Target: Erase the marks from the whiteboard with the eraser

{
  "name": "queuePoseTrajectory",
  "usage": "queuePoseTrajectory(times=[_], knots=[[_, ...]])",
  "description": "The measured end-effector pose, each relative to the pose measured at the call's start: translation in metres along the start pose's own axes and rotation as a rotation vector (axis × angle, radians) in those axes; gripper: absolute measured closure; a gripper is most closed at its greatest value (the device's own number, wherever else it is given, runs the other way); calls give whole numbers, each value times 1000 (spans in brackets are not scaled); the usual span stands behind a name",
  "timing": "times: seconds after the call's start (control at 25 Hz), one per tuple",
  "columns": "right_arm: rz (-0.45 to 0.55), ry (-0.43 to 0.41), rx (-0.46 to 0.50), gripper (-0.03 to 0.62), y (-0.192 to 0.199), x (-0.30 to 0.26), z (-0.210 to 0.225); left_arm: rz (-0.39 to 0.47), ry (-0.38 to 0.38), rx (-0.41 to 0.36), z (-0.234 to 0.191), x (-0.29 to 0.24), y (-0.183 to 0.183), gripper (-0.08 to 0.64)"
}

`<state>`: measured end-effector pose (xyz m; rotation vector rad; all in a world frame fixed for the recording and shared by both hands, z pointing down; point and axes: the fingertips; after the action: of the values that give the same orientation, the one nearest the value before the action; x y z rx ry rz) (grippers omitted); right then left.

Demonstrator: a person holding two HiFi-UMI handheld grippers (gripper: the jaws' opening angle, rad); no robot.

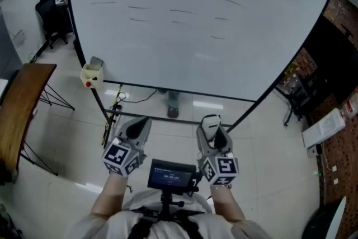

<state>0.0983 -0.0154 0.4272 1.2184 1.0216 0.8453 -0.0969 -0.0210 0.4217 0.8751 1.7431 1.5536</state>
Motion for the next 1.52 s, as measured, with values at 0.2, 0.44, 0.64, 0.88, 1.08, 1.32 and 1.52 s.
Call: queuePoseTrajectory(times=[0.2, 0.44, 0.64, 0.88, 1.08, 1.32, 1.52], knots=[[9, 20, -8, 331, -3, -2, -15, -3, 15, 8, -14, 9, 4, 568], [-7, 16, -6, 331, 7, -6, -21, -9, 31, 16, -21, 10, 15, 568], [9, 2, -6, 331, 6, -26, -17, -8, 8, 13, -38, -1, 17, 568], [35, -15, 1, 331, -10, -72, 9, -18, -1, 3, -55, -48, 13, 568], [63, -32, 30, 331, -35, -124, 47, -10, -24, -1, -75, -109, 3, 568], [87, -47, 43, 331, -67, -184, 99, 28, -40, -31, -84, -186, -25, 568], [120, -68, 88, 331, -95, -218, 118, 40, -55, -61, -92, -224, -40, 568]])
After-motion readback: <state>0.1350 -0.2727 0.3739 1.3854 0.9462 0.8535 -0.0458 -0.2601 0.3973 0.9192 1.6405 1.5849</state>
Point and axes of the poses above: the fingertips, and each gripper's own axes: x backward along the fingers, z to its right, y out of its underside, and after that the axes turned 6 degrees about -z, right-handed
